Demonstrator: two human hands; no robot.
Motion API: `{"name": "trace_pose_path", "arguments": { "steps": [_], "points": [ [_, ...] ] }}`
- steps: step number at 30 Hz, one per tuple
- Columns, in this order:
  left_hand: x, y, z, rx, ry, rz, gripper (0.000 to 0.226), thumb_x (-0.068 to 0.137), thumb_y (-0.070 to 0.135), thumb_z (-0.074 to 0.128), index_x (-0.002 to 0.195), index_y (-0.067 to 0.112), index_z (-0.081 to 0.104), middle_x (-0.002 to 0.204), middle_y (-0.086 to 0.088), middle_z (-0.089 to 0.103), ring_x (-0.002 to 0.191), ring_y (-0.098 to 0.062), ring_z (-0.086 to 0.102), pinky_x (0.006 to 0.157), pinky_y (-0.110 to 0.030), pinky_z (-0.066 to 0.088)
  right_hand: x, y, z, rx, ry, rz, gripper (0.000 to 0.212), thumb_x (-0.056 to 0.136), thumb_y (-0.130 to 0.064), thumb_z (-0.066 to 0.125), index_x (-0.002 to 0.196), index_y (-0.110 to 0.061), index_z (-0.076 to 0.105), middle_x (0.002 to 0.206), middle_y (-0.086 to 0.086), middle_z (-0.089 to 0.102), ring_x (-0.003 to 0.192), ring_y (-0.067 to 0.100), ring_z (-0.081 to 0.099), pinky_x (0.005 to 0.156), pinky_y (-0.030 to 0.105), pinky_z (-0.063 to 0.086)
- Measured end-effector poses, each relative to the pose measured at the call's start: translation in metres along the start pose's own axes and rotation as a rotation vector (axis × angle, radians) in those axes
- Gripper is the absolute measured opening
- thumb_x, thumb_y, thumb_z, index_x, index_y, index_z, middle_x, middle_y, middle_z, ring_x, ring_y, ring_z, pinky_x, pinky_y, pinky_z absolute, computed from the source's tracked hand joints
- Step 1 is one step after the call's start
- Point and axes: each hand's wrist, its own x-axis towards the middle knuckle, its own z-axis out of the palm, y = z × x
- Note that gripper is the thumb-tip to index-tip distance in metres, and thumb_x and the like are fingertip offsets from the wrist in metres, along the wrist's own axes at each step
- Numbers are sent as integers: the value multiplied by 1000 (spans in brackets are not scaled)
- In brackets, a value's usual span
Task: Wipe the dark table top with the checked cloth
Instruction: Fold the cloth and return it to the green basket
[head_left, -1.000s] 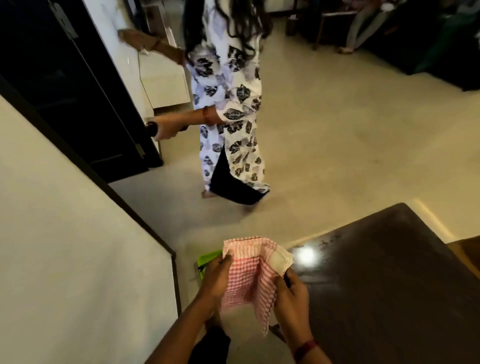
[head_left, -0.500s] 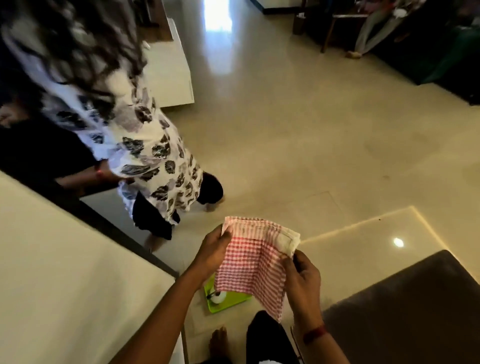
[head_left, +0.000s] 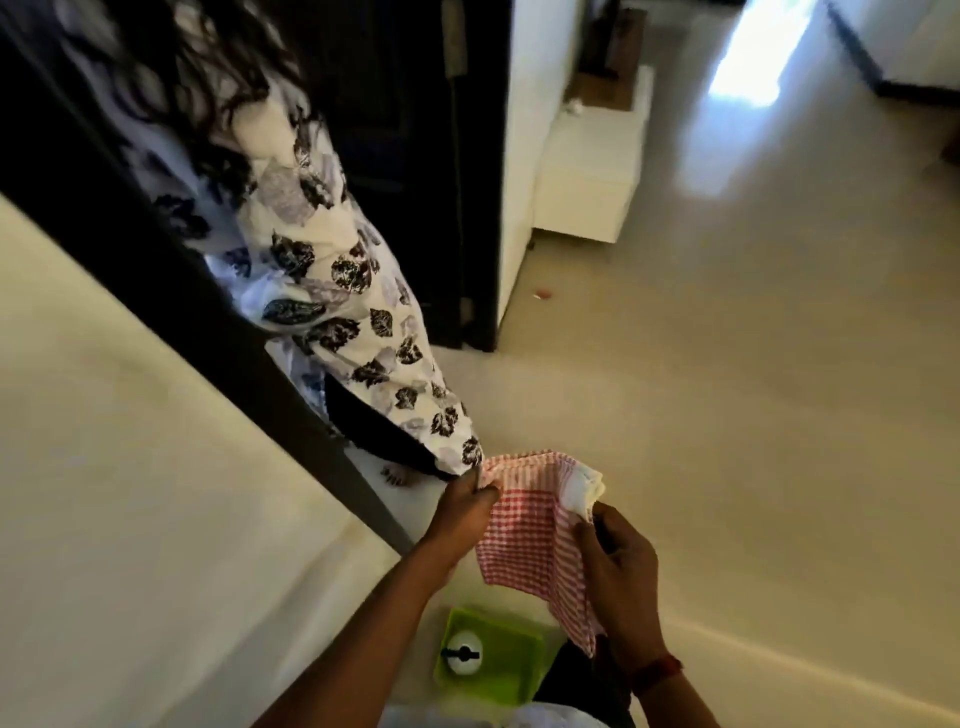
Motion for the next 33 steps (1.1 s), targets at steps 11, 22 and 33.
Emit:
{"name": "trace_pose_path", "arguments": {
  "steps": [11, 22, 33],
  "points": [
    [-6, -19, 31, -881, 387, -416, 38, 93, 51, 45, 107, 17, 56, 97, -15, 59, 90, -37, 56, 86, -53, 51, 98, -9, -12, -347, -780, -613, 31, 79, -29, 52, 101, -21, 72, 82, -2, 65, 68, 11, 59, 60, 20, 43],
    [-99, -112, 123, -1455, 566, -221, 41, 84, 39, 58, 102, 2, 62, 95, -23, 60, 83, -33, 62, 76, -38, 51, 57, 46, -59, -595, -1513, -1159, 29, 85, -26, 55, 110, -32, 67, 93, -8, 59, 74, 8, 58, 59, 14, 38],
    [-160, -190, 244, -1274, 1069, -191, 29, 97, 5, 47, 124, 7, 58, 110, -17, 69, 100, -33, 68, 78, -45, 58, 14, 149, -120, -678, -1884, -1163, 20, 83, -30, 60, 102, -33, 64, 102, -14, 60, 84, 6, 60, 69, 17, 49]
  ]
}}
